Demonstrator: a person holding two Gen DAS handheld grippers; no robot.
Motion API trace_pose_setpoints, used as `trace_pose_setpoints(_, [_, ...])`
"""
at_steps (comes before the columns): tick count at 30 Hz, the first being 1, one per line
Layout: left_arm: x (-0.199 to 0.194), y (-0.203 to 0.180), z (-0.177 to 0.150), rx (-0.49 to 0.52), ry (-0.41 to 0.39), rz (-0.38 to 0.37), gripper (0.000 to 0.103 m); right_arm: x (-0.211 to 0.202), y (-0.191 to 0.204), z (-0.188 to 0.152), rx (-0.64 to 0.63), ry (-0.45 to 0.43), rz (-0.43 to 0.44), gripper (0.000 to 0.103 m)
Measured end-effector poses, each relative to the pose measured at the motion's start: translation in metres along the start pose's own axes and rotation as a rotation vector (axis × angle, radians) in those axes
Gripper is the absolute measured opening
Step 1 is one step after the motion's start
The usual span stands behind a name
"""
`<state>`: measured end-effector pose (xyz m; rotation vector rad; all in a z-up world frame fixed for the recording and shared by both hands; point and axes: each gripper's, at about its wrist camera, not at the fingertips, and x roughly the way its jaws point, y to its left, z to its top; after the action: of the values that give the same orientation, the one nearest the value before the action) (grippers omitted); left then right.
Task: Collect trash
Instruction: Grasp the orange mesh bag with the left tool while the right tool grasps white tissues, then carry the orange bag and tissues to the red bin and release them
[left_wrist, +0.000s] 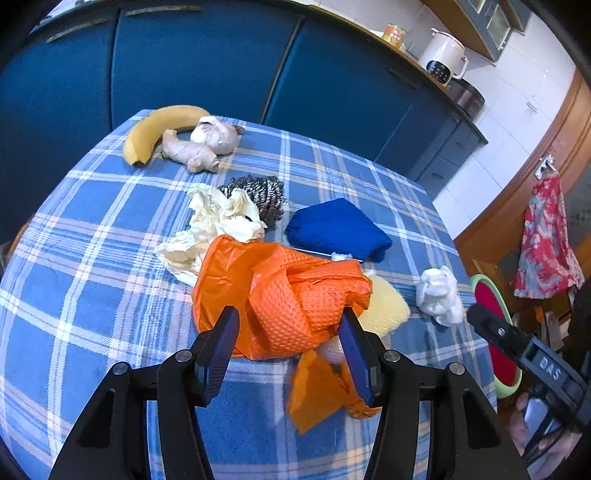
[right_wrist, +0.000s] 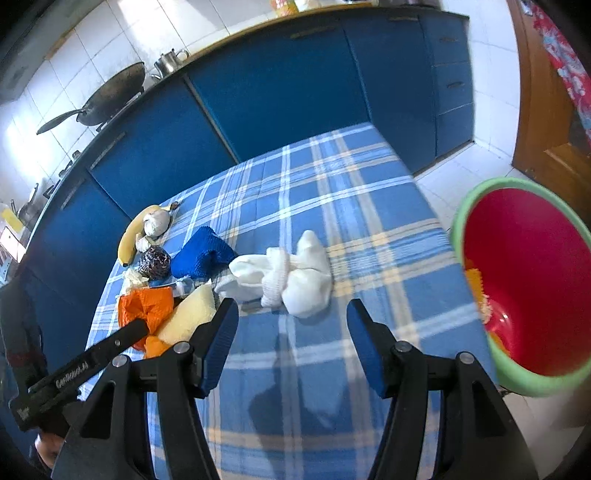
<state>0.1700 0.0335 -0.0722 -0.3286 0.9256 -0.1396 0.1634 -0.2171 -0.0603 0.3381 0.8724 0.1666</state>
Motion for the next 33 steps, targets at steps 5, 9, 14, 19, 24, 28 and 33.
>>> trace_pose_setpoints(5, [0.008,0.007,0.0,-0.033,0.011,-0.035,0.057,0.022,0.002,0.007,0.004,0.029,-0.004,0.063])
trace_pose_setpoints(9, [0.008,0.008,-0.001,-0.035,0.011,-0.07,0.041,0.035,0.002,0.01,-0.001,0.049,-0.012,0.062])
trace_pose_setpoints(14, [0.004,0.005,-0.001,-0.026,0.008,-0.115,0.021,0.042,-0.001,0.009,0.008,0.065,-0.012,0.044])
trace_pose_setpoints(19, [-0.011,0.002,-0.003,-0.013,-0.008,-0.147,0.013,0.039,-0.002,0.008,0.007,0.054,-0.002,0.025])
trace_pose_setpoints(24, [-0.033,-0.002,-0.003,0.004,-0.051,-0.165,0.012,0.024,0.001,0.004,-0.002,0.025,0.012,0.02])
trace_pose_setpoints(28, [-0.051,-0.004,-0.003,0.017,-0.083,-0.167,0.012,0.007,0.005,0.0,-0.014,-0.009,0.02,0.019])
trace_pose_setpoints(33, [-0.068,-0.011,-0.005,0.032,-0.114,-0.176,0.012,-0.018,0.008,-0.008,-0.02,-0.051,0.032,0.019])
